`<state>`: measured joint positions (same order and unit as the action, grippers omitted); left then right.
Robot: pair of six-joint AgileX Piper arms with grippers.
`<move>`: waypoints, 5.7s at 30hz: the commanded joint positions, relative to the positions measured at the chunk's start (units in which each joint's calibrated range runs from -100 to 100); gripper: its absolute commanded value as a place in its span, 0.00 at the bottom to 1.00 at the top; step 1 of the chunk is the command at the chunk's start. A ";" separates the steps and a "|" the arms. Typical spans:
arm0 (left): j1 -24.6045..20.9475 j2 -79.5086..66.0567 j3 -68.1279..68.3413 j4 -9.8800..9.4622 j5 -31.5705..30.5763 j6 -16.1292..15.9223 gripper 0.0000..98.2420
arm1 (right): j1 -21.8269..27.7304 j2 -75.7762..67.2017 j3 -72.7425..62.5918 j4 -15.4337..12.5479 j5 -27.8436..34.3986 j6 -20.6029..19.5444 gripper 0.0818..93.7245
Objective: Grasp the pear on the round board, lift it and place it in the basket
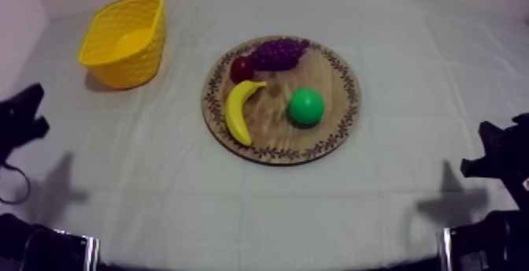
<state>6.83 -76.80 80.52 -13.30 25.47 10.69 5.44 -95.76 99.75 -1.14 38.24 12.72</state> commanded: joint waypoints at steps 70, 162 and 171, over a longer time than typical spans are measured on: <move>28.91 91.12 -81.51 10.33 45.89 11.42 0.95 | -0.01 0.01 0.03 0.00 -0.02 0.00 0.00; 18.95 116.92 -122.92 24.59 62.65 3.95 0.56 | -0.01 0.01 0.03 0.00 -0.02 0.00 0.00; 7.74 110.95 -136.14 23.75 64.55 2.91 0.58 | -0.01 0.01 0.03 0.00 -0.02 0.00 0.00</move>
<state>18.35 34.01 -52.63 10.41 90.06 13.61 5.44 -95.76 99.75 -1.14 38.24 12.72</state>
